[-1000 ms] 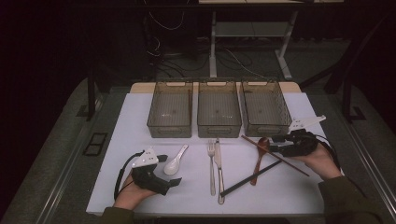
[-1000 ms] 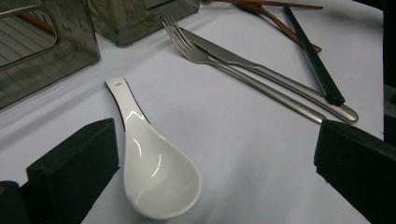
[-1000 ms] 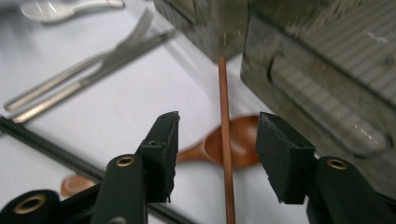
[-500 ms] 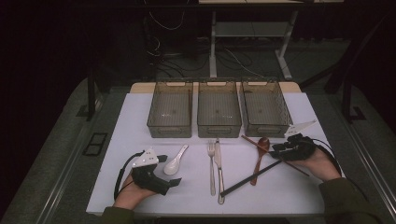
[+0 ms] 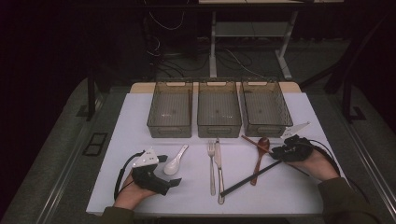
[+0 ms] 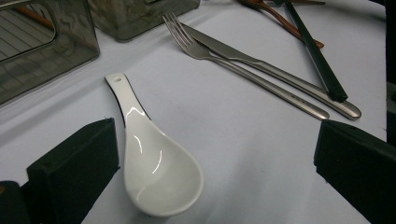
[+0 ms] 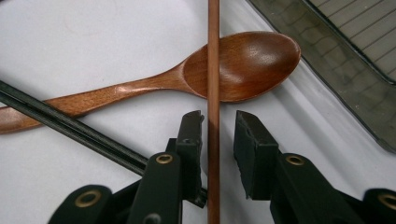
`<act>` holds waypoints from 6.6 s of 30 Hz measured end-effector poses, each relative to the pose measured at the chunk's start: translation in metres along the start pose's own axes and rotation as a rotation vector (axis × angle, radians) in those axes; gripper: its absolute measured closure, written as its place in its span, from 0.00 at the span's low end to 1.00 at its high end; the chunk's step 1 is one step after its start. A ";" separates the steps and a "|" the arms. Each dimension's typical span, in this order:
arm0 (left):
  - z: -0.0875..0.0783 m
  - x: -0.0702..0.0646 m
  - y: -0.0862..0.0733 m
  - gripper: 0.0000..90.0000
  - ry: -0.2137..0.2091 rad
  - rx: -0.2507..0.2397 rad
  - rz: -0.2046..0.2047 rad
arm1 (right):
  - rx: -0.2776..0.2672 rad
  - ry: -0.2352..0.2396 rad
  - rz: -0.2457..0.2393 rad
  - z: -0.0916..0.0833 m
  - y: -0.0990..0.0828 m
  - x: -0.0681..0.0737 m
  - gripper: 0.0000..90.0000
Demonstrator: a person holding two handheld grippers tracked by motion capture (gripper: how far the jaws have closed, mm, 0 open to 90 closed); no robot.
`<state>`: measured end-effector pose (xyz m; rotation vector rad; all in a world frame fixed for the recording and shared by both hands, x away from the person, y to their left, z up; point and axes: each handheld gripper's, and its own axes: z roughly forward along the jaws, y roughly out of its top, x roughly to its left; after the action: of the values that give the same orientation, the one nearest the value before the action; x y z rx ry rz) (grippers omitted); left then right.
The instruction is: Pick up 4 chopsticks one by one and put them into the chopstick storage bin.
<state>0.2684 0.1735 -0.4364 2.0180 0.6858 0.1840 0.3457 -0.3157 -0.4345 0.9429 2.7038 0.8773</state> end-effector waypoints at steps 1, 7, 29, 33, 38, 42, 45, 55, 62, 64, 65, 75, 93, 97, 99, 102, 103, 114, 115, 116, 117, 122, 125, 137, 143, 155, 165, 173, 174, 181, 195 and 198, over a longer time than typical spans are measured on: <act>0.000 0.000 0.000 0.00 0.000 0.000 0.000 | 0.002 -0.002 -0.004 0.000 0.000 0.000 0.81; 0.000 0.000 0.000 0.00 0.000 0.000 0.000 | 0.008 -0.002 -0.016 0.001 0.000 0.001 0.85; 0.000 0.000 0.000 0.00 0.000 0.000 0.000 | 0.024 -0.001 -0.042 0.002 0.001 0.003 0.93; 0.000 0.000 0.000 0.00 0.000 -0.001 0.000 | 0.020 0.002 -0.041 0.001 0.001 0.003 0.93; 0.000 0.000 0.000 0.00 -0.001 -0.001 0.001 | 0.009 0.010 -0.034 0.000 0.000 0.001 0.93; 0.000 0.000 0.000 0.00 0.000 -0.002 0.001 | -0.007 0.011 -0.027 -0.003 0.000 0.000 0.93; 0.000 0.000 0.000 0.00 0.000 -0.002 0.001 | -0.020 0.011 -0.023 -0.006 0.000 -0.001 0.93; 0.000 0.000 0.000 0.00 0.000 0.000 0.002 | -0.064 0.019 -0.017 -0.016 0.003 -0.001 0.93; 0.000 -0.001 0.000 0.00 0.000 0.001 0.002 | -0.092 0.030 -0.020 -0.020 0.006 0.001 0.93; 0.000 -0.001 0.000 0.00 -0.001 0.001 0.003 | -0.102 0.035 -0.021 -0.021 0.008 0.002 0.93; 0.000 -0.001 0.000 0.00 -0.001 0.001 0.002 | -0.106 0.035 -0.020 -0.021 0.008 0.003 0.93; 0.000 0.000 0.001 0.00 -0.001 0.005 0.005 | -0.152 0.069 -0.017 -0.026 0.013 0.005 0.93; 0.001 -0.001 0.001 0.00 -0.002 0.002 0.005 | -0.198 0.109 -0.047 -0.020 0.045 0.018 0.93; 0.000 -0.001 0.001 0.00 -0.001 0.001 0.004 | -0.211 0.121 -0.049 -0.017 0.054 0.020 0.93; 0.000 -0.001 0.001 0.00 0.000 0.002 0.005 | -0.221 0.128 -0.049 -0.015 0.059 0.021 0.93; 0.000 -0.001 0.001 0.00 0.000 0.003 0.004 | -0.223 0.128 -0.054 -0.014 0.065 0.023 0.93; 0.000 -0.001 0.001 0.00 0.000 0.002 0.004 | -0.227 0.129 -0.051 -0.013 0.067 0.023 0.93; 0.000 0.000 0.001 0.00 0.003 0.004 0.004 | -0.265 0.110 -0.053 -0.008 0.094 0.031 0.93; 0.000 0.000 0.000 0.00 0.004 0.003 0.003 | -0.267 0.110 -0.057 -0.007 0.098 0.032 0.93; 0.000 0.000 0.000 0.00 0.004 0.002 0.003 | -0.268 0.109 -0.058 -0.005 0.102 0.033 0.93; 0.000 0.000 0.000 0.00 0.003 0.003 0.004 | -0.270 0.108 -0.062 -0.003 0.106 0.034 0.93; 0.000 0.000 0.000 0.00 0.003 0.002 0.002 | -0.272 0.101 -0.069 0.006 0.123 0.039 0.93; 0.001 0.000 0.000 0.00 0.002 0.003 0.002 | -0.280 0.099 -0.065 0.011 0.133 0.041 0.93; 0.000 0.001 0.000 0.00 0.000 -0.001 0.003 | -0.313 0.091 -0.035 0.024 0.171 0.044 0.93; 0.000 0.001 0.000 0.00 -0.001 -0.001 0.001 | -0.337 0.090 -0.015 0.029 0.186 0.043 0.93; 0.000 0.001 0.000 0.00 0.000 0.003 0.003 | -0.334 0.096 -0.001 0.044 0.217 0.047 0.93; 0.000 0.002 0.000 0.00 0.012 -0.001 0.006 | -0.341 0.102 -0.014 0.062 0.253 0.056 0.93; -0.001 0.001 0.000 0.00 0.013 -0.002 0.012 | -0.350 0.106 -0.009 0.081 0.284 0.065 0.93; -0.001 0.001 0.000 0.00 0.013 -0.002 0.012 | -0.351 0.106 -0.011 0.083 0.289 0.067 0.93; -0.002 0.002 0.000 0.00 0.008 -0.006 0.007 | -0.366 0.099 -0.005 0.099 0.316 0.076 0.93; -0.002 0.003 0.001 0.00 -0.001 -0.014 0.007 | -0.373 0.098 0.019 0.134 0.346 0.089 0.93; -0.001 0.003 0.001 0.00 -0.004 -0.015 0.009 | -0.363 0.094 0.025 0.143 0.346 0.091 0.93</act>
<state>0.2705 0.1757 -0.4354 2.0072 0.6710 0.1895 0.5000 0.0268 -0.3490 0.8750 2.4819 1.3881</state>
